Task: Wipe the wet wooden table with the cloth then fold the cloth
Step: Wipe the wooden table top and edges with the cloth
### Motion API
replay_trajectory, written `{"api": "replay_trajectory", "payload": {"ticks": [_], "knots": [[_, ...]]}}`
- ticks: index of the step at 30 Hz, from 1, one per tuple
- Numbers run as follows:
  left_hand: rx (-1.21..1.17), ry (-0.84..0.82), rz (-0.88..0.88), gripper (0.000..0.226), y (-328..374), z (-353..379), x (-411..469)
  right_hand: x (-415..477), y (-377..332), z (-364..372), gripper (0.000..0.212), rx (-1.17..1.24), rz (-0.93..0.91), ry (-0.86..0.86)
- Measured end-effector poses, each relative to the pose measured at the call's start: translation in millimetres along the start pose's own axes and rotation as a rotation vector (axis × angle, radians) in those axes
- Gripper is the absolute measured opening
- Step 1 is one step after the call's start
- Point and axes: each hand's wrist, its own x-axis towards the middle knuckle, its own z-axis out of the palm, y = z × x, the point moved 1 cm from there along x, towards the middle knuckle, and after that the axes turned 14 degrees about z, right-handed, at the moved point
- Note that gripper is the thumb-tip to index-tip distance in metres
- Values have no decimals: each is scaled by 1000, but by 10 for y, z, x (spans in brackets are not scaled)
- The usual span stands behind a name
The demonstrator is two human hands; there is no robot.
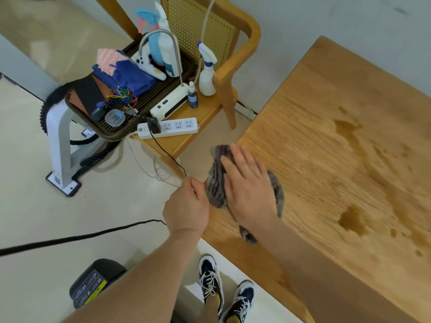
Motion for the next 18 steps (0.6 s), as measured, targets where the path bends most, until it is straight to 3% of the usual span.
{"api": "replay_trajectory", "payload": {"ticks": [6, 10, 12, 15, 18], "knots": [[27, 34, -45, 38, 16, 25, -6, -727, 394, -66, 52, -114, -182, -135], [78, 53, 24, 37, 53, 27, -28, 58, 320, -118, 57, -44, 148, -23], [90, 44, 19, 36, 63, 21, -32, 242, 26, -42, 59, 12, 212, -90], [99, 34, -36, 34, 28, 21, -19, -321, -195, 74, 60, -21, -10, -132], [124, 56, -28, 37, 42, 35, -5, -936, 132, 72, 53, 33, -118, -102]]}}
